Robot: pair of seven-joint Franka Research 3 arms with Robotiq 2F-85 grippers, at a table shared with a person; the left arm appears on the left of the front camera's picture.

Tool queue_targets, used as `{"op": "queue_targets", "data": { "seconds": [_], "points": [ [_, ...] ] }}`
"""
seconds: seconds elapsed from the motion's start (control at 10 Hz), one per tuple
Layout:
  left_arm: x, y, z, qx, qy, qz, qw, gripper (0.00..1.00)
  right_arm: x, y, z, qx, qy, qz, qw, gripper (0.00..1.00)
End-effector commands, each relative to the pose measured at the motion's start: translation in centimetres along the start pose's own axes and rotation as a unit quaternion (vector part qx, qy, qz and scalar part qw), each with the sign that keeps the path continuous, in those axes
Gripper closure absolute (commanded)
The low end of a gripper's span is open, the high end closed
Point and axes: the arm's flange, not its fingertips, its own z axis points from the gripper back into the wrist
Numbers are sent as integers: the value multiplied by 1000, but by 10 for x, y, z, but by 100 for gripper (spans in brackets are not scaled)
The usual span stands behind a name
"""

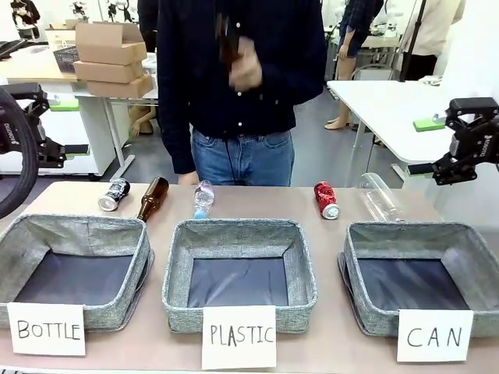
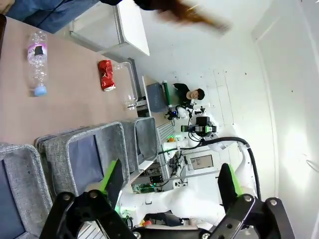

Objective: Sort the can waste into the basket.
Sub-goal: Pick up the can waste from the table and place it in the right Fabric basket.

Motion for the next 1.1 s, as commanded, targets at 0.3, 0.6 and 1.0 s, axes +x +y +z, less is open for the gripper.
{"op": "queue_targets", "data": {
  "seconds": [0.3,0.6,1.0],
  "points": [
    [44,-7,-57,207,67,29,976,0,5,1,1,1,6,16,1000,0],
    [72,-20,-64,70,368,59,925,0,5,1,1,1,6,16,1000,0],
    [-30,-60,94,-37,299,-29,953,0,5,1,1,1,6,16,1000,0]
  ]
}}
